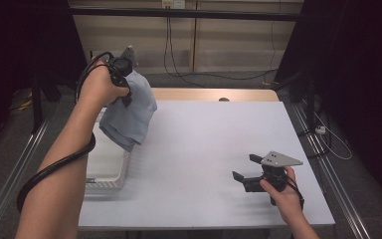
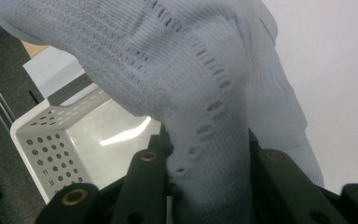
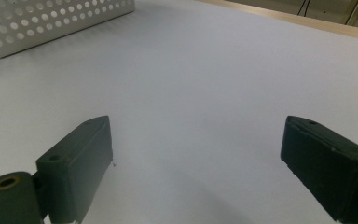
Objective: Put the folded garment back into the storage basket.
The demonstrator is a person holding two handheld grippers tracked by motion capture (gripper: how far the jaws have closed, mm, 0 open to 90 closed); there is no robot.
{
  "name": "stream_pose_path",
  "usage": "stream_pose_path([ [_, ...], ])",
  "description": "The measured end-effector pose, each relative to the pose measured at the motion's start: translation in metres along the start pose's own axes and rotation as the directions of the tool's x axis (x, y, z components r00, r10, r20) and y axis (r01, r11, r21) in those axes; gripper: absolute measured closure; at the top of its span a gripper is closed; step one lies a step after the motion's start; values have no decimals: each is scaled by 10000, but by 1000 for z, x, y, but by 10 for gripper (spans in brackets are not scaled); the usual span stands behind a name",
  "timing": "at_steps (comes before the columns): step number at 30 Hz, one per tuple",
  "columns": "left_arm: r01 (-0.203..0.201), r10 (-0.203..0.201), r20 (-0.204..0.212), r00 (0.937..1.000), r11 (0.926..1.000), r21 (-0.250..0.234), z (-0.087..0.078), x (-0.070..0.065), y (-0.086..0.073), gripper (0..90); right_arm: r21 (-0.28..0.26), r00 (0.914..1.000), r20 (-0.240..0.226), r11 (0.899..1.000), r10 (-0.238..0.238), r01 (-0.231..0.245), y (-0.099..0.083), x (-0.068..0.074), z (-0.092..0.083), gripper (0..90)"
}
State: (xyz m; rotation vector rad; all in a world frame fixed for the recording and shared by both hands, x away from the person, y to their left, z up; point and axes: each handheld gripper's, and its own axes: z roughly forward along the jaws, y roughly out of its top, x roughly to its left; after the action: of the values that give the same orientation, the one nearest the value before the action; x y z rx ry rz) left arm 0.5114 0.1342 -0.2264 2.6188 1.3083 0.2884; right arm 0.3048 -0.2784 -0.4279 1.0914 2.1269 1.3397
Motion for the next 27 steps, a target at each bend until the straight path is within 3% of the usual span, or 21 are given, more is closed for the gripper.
stream_pose_path([
  [12,272,-272,1,9996,9996,33,2,13,-8,730,18,10000,-4,10000,-5,5,0,0,0,89],
  [27,623,-614,-335,9975,9977,265,12,31,-22,729,94,9999,-96,10000,-29,30,-1,1,2,89],
])
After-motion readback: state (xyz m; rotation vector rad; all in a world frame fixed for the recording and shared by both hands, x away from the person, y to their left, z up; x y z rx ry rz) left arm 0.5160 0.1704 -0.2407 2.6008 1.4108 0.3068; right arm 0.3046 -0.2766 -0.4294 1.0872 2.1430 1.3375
